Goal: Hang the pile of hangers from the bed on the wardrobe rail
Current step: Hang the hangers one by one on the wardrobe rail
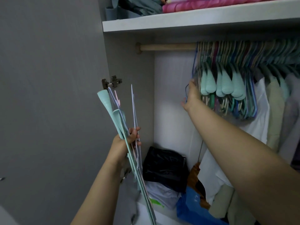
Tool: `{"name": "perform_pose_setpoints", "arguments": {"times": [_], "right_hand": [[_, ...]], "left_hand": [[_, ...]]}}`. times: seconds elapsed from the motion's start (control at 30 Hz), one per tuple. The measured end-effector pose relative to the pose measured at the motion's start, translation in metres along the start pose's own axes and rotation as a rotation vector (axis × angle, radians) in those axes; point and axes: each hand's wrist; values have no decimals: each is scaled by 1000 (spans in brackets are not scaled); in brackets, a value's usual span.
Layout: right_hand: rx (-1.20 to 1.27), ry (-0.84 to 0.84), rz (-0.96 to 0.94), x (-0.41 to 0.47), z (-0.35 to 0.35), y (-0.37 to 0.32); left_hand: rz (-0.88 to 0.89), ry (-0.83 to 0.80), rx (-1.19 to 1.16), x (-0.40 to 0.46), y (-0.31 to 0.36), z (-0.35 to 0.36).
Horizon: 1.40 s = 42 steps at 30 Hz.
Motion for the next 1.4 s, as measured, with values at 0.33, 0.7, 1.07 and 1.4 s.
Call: {"name": "perform_pose_setpoints", "arguments": {"times": [0.33, 0.7, 1.07, 1.4], "right_hand": [[-1207, -1167, 30, -94, -86, 150], [-1217, -838, -185, -94, -133, 188], [-939, -631, -355, -87, -177, 190], [-682, -459, 78, -89, -135, 151]], "left_hand": [[-62, -125, -262, 4, -9, -7], [-63, -398, -535, -4, -14, -10], [-108, -55, -191, -4, -17, -19], [-26, 43, -210, 3, -18, -1]]}}
Point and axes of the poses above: each hand's wrist, its own x-axis towards the middle knuckle, its own z-axis out of the palm, y = z × x, and after that the axes turned 8 degrees about -z, right-handed
